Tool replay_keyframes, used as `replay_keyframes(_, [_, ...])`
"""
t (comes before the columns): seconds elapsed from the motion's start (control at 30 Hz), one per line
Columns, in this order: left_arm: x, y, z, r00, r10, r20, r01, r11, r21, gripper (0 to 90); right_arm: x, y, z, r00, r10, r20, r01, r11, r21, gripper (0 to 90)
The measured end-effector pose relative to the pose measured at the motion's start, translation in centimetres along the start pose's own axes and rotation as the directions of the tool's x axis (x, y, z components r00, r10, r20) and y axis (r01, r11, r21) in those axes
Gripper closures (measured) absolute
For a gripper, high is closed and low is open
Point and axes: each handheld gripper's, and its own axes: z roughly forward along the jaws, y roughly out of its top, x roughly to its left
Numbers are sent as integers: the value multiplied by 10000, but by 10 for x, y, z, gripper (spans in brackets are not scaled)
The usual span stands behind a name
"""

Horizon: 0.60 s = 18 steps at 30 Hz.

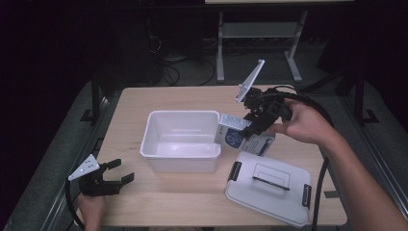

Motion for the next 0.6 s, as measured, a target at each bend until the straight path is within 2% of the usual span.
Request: replay_keyframes(0.6, [0, 0, 0, 10000, -12, 1, 12, 10000, -40, 134, 7, 25, 4, 9991, -378, -179, 378, 9993, -22, 551])
